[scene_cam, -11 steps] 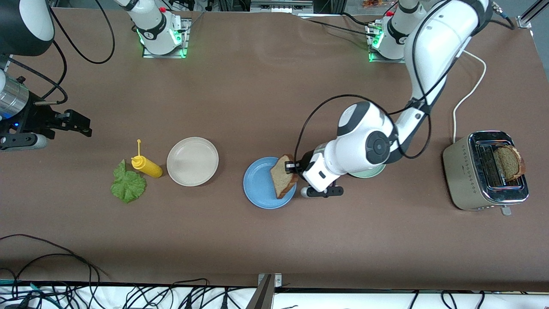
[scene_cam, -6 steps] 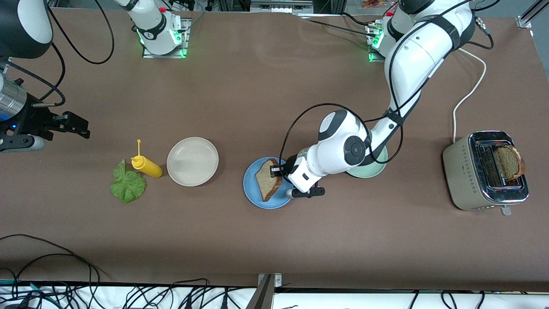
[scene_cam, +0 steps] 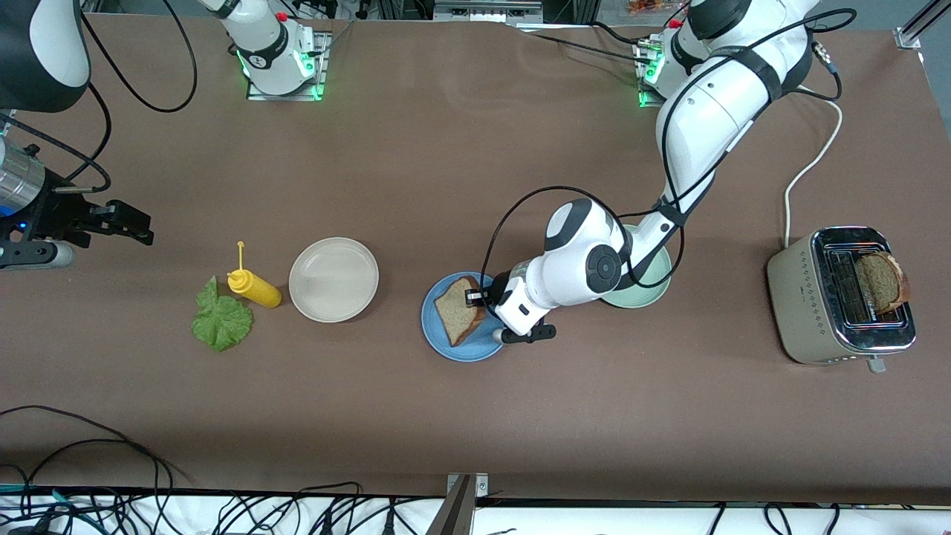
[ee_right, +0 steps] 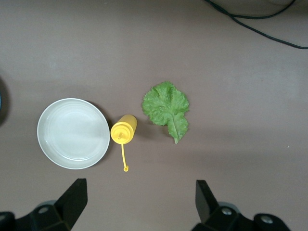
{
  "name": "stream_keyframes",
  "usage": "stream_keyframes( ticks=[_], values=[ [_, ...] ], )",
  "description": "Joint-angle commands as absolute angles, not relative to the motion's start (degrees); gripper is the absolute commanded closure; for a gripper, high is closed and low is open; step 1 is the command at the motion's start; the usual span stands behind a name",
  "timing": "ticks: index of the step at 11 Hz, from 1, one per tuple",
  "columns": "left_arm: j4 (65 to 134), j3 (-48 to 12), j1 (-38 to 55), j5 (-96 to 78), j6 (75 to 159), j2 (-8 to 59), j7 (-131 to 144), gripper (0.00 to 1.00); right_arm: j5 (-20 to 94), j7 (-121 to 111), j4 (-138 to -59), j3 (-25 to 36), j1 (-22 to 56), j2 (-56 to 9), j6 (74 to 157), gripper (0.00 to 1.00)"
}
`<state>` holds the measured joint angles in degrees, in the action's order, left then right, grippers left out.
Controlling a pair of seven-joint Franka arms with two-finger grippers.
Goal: Make sandwich in blue plate with both arms
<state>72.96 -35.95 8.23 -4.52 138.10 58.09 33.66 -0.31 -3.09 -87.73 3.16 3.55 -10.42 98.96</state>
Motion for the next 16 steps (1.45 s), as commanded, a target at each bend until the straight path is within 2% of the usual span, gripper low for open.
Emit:
stream_keyframes(
  ticks=[1, 3, 4, 5, 6, 7, 11, 16],
  values=[
    [72.0, -36.5, 8.4, -5.4, 138.7, 59.5, 33.0, 0.95, 0.3, -2.5, -87.7, 3.0, 3.0, -11.3, 99.6, 0.00],
    [72.0, -36.5, 8.4, -5.3, 139.7, 59.6, 32.8, 0.66, 1.6, -2.9, -87.7, 3.1, 1.7, -11.5, 101.5, 0.00],
    [71.9, -36.5, 8.4, -5.2, 139.7, 59.5, 32.8, 0.63, 1.0, -3.2, -87.9, 3.0, 1.8, -11.9, 101.1, 0.00],
    [71.9, -36.4, 8.3, -5.2, 139.7, 59.3, 32.8, 0.35, -0.1, -3.3, -87.9, 2.8, 2.0, -13.7, 101.1, 0.00],
    [71.9, -36.3, 8.2, -5.2, 139.7, 59.1, 32.9, 0.22, -0.4, -3.5, -87.9, 2.9, 1.9, -14.4, 100.9, 0.00],
    [71.9, -36.2, 8.1, -4.9, 139.7, 58.9, 32.8, 0.00, -0.4, -4.0, -88.1, 3.0, 1.5, -14.5, 100.5, 0.00],
    [71.9, -36.4, 6.2, -0.3, 137.9, 55.5, 32.5, 0.00, -0.1, -14.5, -88.9, 3.1, -2.0, -17.0, 101.0, 0.00],
    [72.1, -35.4, 3.7, 3.6, 126.5, 46.4, 32.4, 0.00, 3.4, -21.7, -88.9, 3.3, -3.4, -25.0, 108.3, 0.00]
  ],
)
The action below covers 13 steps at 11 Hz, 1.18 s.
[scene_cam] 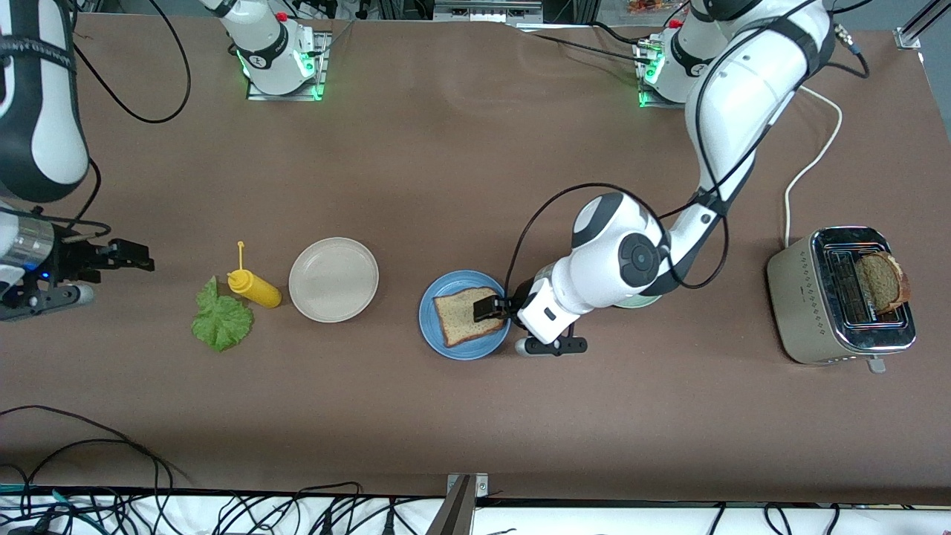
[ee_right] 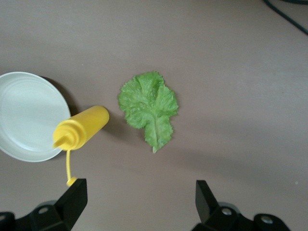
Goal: Make sandwich in blue plate with both arms
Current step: 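Raise the left gripper toward the toaster while the right gripper grasps lettuce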
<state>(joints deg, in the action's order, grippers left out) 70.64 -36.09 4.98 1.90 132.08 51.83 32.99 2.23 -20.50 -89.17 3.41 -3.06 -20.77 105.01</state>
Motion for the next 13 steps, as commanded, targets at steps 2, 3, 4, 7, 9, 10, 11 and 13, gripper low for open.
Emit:
stream_keyframes(
  ticks=[2, 3, 4, 7, 9, 10, 11, 13],
  values=[
    [72.1, -34.5, 2.9, 9.3, 119.7, 42.1, 31.9, 0.00, 3.3, -21.8, -88.9, 3.3, -3.4, -29.2, 113.0, 0.00],
    [72.1, -34.1, 2.9, 11.2, 116.7, 39.8, 31.7, 0.00, 3.5, -21.7, -89.0, 3.3, -3.5, -31.2, 115.4, 0.00],
    [72.1, -32.9, 2.7, 11.2, 113.7, 37.9, 31.7, 0.00, 3.6, -21.5, -89.0, 3.2, -3.8, -32.7, 117.5, 0.00],
    [72.1, -30.2, 2.0, 11.2, 105.8, 32.8, 31.4, 0.00, 4.6, -22.1, -89.2, 3.0, -3.8, -35.8, 121.3, 0.00],
    [71.9, -27.2, 2.0, 10.6, 101.4, 29.3, 30.9, 0.00, 4.6, -22.1, -89.2, 2.9, -3.8, -37.4, 123.5, 0.00],
    [71.8, -25.8, 2.0, 10.2, 99.1, 27.5, 29.7, 0.00, 4.6, -22.0, -89.2, 2.8, -3.7, -38.1, 124.6, 0.00],
    [71.8, -24.4, 1.8, 10.2, 97.1, 25.9, 27.6, 0.00, 4.6, -21.9, -89.2, 2.7, -3.5, -38.9, 125.7, 0.00],
    [72.3, -20.2, 1.5, 8.7, 95.4, 22.5, 24.4, 0.00, 5.4, -22.0, -89.2, 2.1, -3.5, -40.9, 128.3, 0.00]
  ],
)
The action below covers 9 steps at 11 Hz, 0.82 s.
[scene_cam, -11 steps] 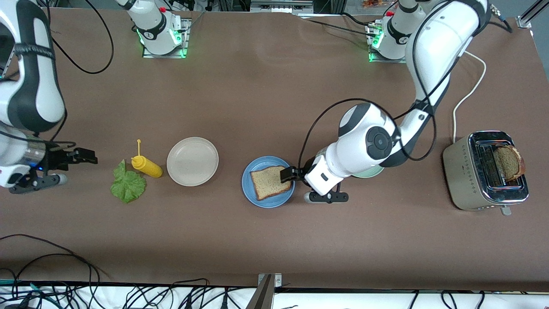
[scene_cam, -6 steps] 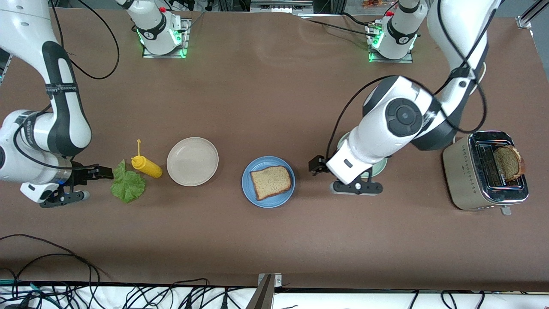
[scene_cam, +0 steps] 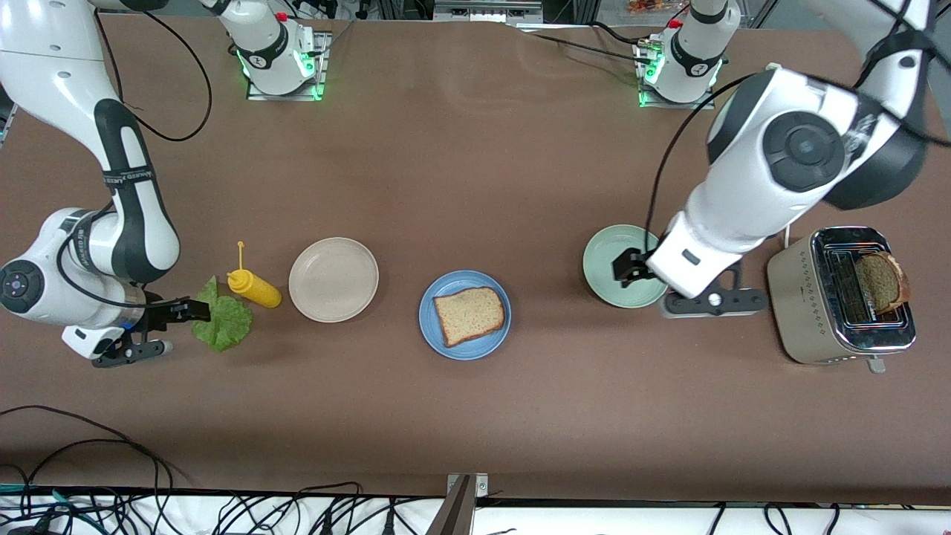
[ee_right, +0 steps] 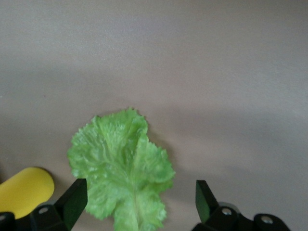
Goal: Make sandwich in blue plate with both arms
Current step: 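Raise the left gripper toward the toaster while the right gripper grasps lettuce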
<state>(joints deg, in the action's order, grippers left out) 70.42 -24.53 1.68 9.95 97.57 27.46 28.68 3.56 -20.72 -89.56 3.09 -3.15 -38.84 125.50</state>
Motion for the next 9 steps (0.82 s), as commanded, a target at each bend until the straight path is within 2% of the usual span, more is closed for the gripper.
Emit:
stream_keyframes(
  ticks=[1, 4, 7, 8, 9],
  values=[
    [72.9, -19.3, 1.4, 8.7, 94.8, 21.0, 23.1, 0.00, 5.6, -22.0, -89.3, 1.9, -3.5, -41.7, 129.3, 0.00],
    [73.6, -16.1, 1.0, 7.9, 92.4, 18.3, 18.0, 0.00, 5.6, -22.0, -89.3, 1.9, -3.4, -43.6, 131.4, 0.00],
    [74.3, -9.5, 0.7, 3.1, 90.2, 16.4, 10.1, 0.00, 5.5, -22.2, -89.3, 1.9, -3.3, -44.7, 132.8, 0.03],
    [75.1, -8.1, 0.8, 3.1, 90.1, 15.2, 8.1, 0.00, 5.5, -22.4, -89.3, 1.9, -3.4, -44.8, 132.8, 0.16],
    [75.9, -7.0, 0.7, 3.1, 90.1, 14.5, 6.9, 0.00, 5.3, -22.5, -89.2, 1.9, -3.4, -44.8, 132.6, 0.41]
  ],
)
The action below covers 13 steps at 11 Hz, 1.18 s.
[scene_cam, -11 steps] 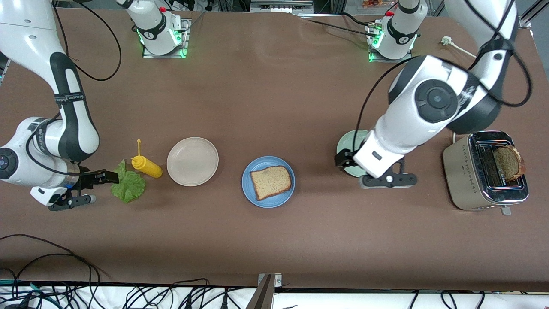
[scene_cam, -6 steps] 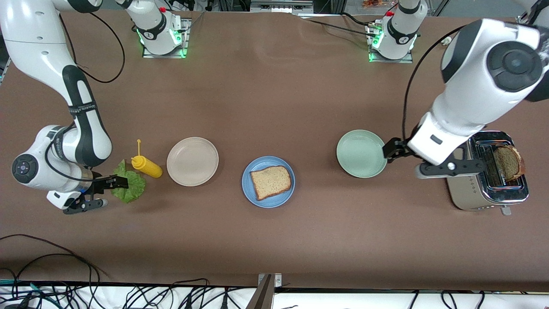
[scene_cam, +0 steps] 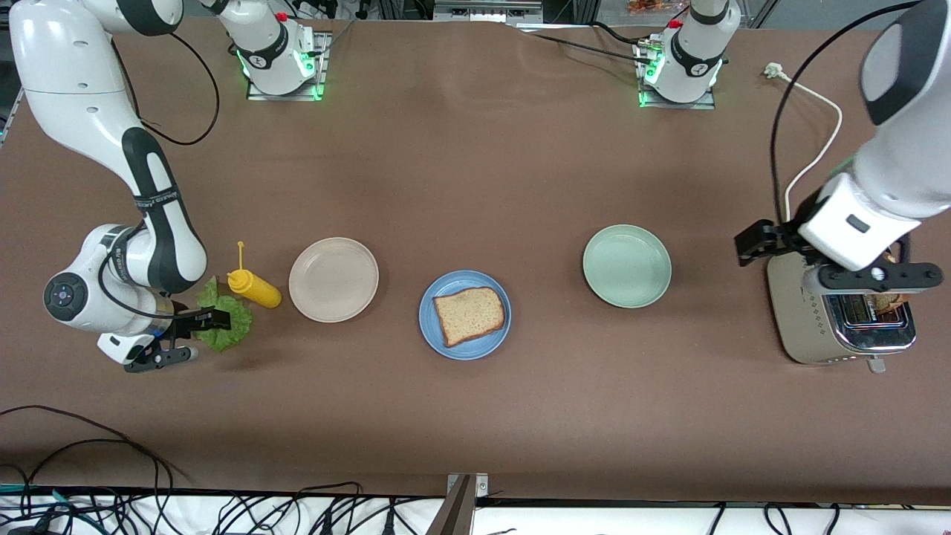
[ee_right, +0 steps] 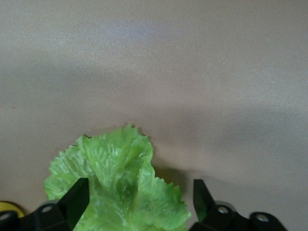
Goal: Make sandwich in blue plate with both arms
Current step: 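Raise the left gripper toward the toaster while the right gripper grasps lettuce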
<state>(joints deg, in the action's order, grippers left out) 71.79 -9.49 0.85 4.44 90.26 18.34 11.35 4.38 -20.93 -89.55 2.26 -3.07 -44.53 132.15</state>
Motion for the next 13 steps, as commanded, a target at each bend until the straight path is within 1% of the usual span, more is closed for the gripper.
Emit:
stream_keyframes(
  ticks=[1, 2, 3, 4, 6, 8, 10, 11, 13],
  values=[
    [76.4, -5.6, 0.8, 3.1, 90.0, 14.3, 5.2, 0.00, 5.3, -22.5, -89.2, 1.9, -3.4, -44.8, 132.5, 0.67],
    [76.7, -4.4, 0.7, 3.0, 90.1, 14.2, 3.3, 0.00, 5.3, -22.4, -89.1, 1.9, -3.4, -44.7, 132.5, 0.91],
    [76.7, -3.5, 0.7, 2.8, 90.1, 14.2, 2.3, 0.00, 5.4, -22.5, -89.0, 1.9, -3.4, -44.6, 132.2, 1.00],
    [76.7, -3.4, 0.7, 2.6, 90.1, 14.2, 2.3, 0.00, 5.4, -22.5, -89.0, 1.9, -3.3, -44.5, 132.0, 1.00],
    [77.6, -3.3, 0.7, 2.5, 90.1, 13.5, 2.3, 0.00, 5.4, -22.5, -88.3, 1.5, -3.4, -44.0, 129.0, 1.00],
    [79.0, -3.3, 0.6, 2.5, 90.1, 12.2, 2.3, 0.00, 5.5, -22.5, -85.2, 1.4, -3.3, -42.7, 123.5, 1.00],
    [80.3, -3.3, 0.2, 1.3, 90.3, 11.4, 2.2, 0.00, 5.4, -22.5, -79.6, 1.4, -3.4, -42.5, 115.6, 1.00],
    [81.9, -3.3, 0.2, 1.2, 90.5, 10.3, 1.9, 0.00, 5.4, -22.5, -77.2, 1.4, -3.4, -42.5, 112.2, 1.00],
    [87.8, -3.3, 0.2, 1.1, 92.4, 6.3, 1.9, 0.00, 5.4, -22.5, -73.6, 1.5, -3.4, -42.0, 105.7, 1.00]
  ],
)
